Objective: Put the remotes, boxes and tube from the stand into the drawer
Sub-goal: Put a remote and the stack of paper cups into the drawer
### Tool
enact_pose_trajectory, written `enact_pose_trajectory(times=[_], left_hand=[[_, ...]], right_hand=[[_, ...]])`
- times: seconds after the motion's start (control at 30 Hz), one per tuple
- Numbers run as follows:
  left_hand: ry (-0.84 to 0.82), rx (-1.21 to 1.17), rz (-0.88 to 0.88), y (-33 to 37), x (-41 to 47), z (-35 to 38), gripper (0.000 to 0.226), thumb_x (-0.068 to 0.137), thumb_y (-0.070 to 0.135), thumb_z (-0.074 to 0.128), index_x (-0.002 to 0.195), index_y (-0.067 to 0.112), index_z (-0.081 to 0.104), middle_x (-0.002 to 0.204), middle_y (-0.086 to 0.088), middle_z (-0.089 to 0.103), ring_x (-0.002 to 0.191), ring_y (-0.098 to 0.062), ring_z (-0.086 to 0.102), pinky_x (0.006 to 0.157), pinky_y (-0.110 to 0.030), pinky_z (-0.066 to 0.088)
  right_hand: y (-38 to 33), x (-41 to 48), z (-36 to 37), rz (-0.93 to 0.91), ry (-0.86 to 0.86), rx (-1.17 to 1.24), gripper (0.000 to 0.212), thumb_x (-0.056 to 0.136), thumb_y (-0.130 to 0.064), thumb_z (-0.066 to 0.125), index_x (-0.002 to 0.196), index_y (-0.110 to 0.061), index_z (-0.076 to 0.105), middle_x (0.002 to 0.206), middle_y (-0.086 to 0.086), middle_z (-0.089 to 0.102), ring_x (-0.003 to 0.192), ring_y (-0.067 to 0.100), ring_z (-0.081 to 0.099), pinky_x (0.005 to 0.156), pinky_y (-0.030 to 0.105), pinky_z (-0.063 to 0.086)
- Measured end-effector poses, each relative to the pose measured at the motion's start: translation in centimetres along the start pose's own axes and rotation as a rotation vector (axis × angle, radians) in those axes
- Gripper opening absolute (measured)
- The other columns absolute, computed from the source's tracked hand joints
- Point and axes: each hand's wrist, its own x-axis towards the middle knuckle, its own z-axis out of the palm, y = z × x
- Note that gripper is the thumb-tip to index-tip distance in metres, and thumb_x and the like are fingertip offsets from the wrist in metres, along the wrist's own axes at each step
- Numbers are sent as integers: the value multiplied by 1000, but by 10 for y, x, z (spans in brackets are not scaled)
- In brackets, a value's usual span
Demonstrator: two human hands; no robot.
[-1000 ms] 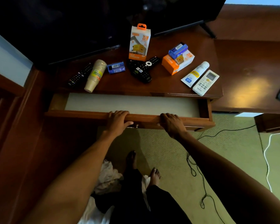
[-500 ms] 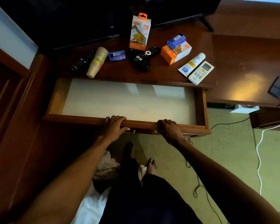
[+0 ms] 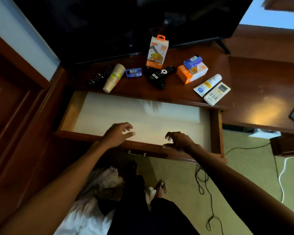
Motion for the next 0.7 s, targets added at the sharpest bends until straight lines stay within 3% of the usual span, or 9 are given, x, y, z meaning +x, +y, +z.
enact_pose_trajectory(times=[0.23,0.37,0.43,0.5,0.57,0.63,0.7], left_hand=[[407,-109,-2,-15,58,-118,11,91,36,63,98,28,65,84,7,67,72,-8,63,69,-34,57],[513,-84,-54,-30,103,-166,17,90,23,65,105,13,67,89,-4,69,76,-21,65,72,-36,54],[499,-47,-86,-43,128,-185,25,89,23,67,111,12,66,100,-9,70,88,-28,66,78,-37,54],[435,27,-115,-58,153,-199,36,87,24,69,120,13,62,115,-12,67,103,-30,63,87,-39,52],[357,97,-138,-74,177,-207,47,87,27,69,130,16,56,128,-13,59,117,-31,57,96,-42,49],[283,134,-164,-86,197,-211,57,86,29,70,139,19,49,138,-13,51,126,-32,50,102,-45,46],[211,159,-162,-97,214,-211,65,86,30,71,144,20,44,143,-12,46,131,-31,47,104,-45,44]], right_hand=[[-83,62,-78,-102,220,213,45,91,-56,52,115,-20,60,108,1,71,97,22,66,82,39,53],[-139,112,-112,-123,315,291,65,89,-65,44,122,-11,60,118,14,68,107,36,64,89,40,50],[-167,136,-131,-60,262,309,63,94,-56,43,138,-10,46,133,19,56,118,36,57,97,39,44],[-191,158,-147,-26,232,344,65,91,-41,58,142,-8,37,135,20,53,121,35,55,98,38,43],[-206,182,-157,-28,260,350,71,86,-37,66,141,-3,35,131,23,55,117,38,57,96,40,45],[-216,202,-161,4,267,361,64,90,-33,63,140,-3,35,128,22,57,116,40,56,92,41,43],[-220,221,-160,69,291,382,63,92,-41,58,140,-4,37,126,21,59,114,40,57,89,40,44]])
